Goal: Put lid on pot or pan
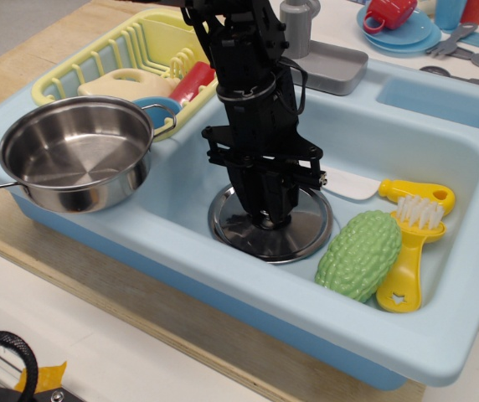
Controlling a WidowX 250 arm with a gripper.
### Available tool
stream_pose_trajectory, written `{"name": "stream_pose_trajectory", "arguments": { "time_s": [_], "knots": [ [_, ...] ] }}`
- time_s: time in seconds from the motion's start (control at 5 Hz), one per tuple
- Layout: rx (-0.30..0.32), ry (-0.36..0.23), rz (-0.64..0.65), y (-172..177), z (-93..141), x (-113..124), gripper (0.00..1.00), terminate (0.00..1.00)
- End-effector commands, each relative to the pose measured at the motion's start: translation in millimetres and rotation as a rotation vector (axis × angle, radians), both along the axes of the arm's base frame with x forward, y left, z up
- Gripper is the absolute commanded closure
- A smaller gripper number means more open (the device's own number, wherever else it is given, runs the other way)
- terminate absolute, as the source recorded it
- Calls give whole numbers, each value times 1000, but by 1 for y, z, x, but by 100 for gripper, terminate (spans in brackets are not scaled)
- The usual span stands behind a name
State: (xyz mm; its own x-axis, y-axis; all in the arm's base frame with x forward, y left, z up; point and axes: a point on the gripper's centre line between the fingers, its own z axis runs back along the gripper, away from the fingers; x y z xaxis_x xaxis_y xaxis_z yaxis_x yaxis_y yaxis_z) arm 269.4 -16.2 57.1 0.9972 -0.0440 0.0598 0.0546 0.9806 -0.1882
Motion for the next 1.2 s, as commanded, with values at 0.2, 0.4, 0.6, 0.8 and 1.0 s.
{"name": "stream_pose_trajectory", "arguments": {
  "time_s": [0.2, 0.4, 0.6, 0.8, 1.0],
  "knots": [
    [83, -49, -58, -6, 43, 11, 100, 0],
    [102, -128, -60, -9, 73, 16, 100, 0],
    [132, -113, -15, -12, 109, 11, 100, 0],
    [158, -145, 1, -2, 133, 3, 100, 0],
    [159, -156, 62, 28, 143, -14, 100, 0]
  ]
}}
